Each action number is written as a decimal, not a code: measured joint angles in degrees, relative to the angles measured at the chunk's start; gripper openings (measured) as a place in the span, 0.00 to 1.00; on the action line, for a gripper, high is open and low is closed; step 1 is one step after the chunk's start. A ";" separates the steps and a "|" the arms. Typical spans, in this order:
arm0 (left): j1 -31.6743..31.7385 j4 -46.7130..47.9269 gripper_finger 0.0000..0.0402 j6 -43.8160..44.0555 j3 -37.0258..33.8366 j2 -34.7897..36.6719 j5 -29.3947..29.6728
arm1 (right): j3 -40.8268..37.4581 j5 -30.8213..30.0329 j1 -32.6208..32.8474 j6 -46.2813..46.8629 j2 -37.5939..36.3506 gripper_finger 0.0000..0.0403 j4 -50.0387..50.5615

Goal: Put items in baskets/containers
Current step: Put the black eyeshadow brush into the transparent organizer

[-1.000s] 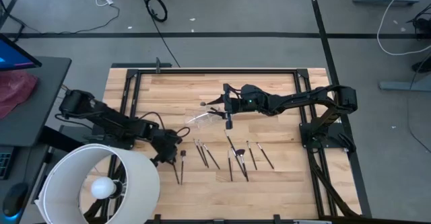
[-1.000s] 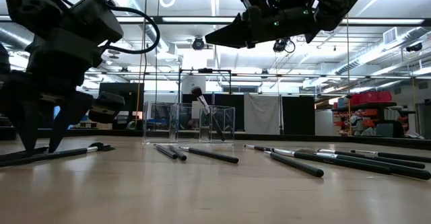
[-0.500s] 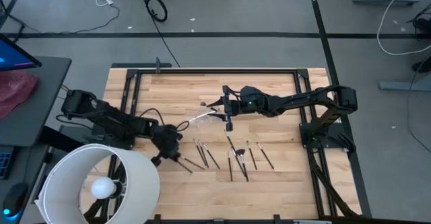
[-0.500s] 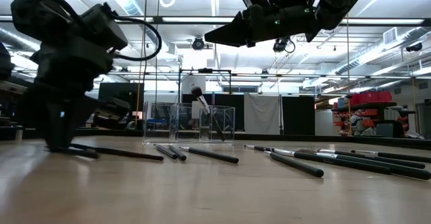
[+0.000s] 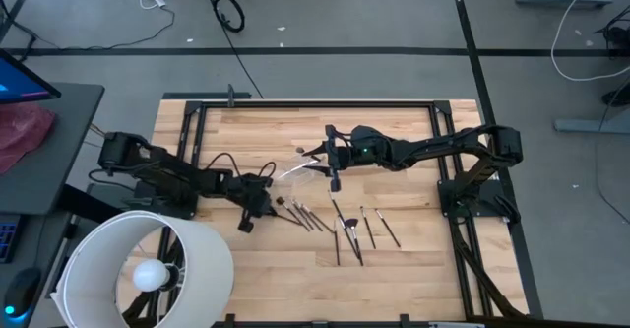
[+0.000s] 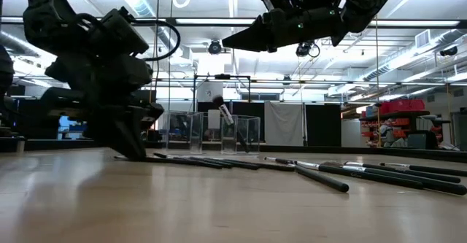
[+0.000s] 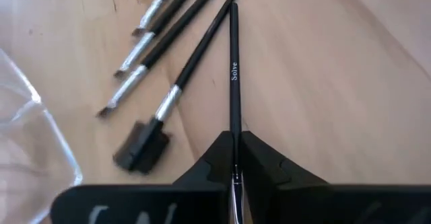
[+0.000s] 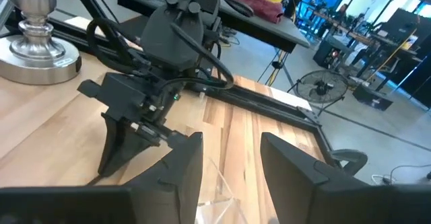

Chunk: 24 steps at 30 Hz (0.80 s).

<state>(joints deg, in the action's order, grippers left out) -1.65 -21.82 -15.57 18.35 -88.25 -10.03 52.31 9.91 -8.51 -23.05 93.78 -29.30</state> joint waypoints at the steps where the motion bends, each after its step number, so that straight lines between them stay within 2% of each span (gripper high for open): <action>1: 0.00 -0.97 0.06 0.52 0.06 -0.97 -0.49 | 0.00 0.00 0.00 0.02 0.00 0.38 0.33; 4: 0.10 -5.60 0.05 3.41 0.11 -3.79 -1.10 | 0.00 0.15 0.07 1.07 0.00 0.38 2.29; 7: 0.04 -8.87 0.05 4.82 -0.11 -4.79 -0.85 | 0.00 0.16 0.66 5.88 0.00 0.38 7.01; 13: -0.06 -10.89 0.05 4.16 -0.24 -4.80 -0.13 | 0.02 0.20 5.53 12.04 2.20 0.38 15.19; 16: -0.07 -11.14 0.05 4.57 -0.24 -4.78 0.08 | 0.02 0.11 9.09 13.64 6.66 0.38 14.00; 19: -0.07 -11.87 0.05 6.04 -0.02 -4.80 0.18 | 0.00 -2.67 12.05 13.85 11.96 0.38 7.37; 22: -0.07 -12.07 0.05 6.38 0.79 -4.83 0.38 | 1.11 -6.18 13.28 15.94 16.43 0.38 0.43; 24: -0.07 -11.91 0.05 6.38 1.56 -4.87 0.46 | 2.62 -6.37 13.31 18.27 18.82 0.38 0.20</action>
<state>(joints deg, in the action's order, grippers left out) -1.72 -33.73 -9.19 19.91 -93.12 -9.56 54.94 3.55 4.79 -4.78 112.59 -29.10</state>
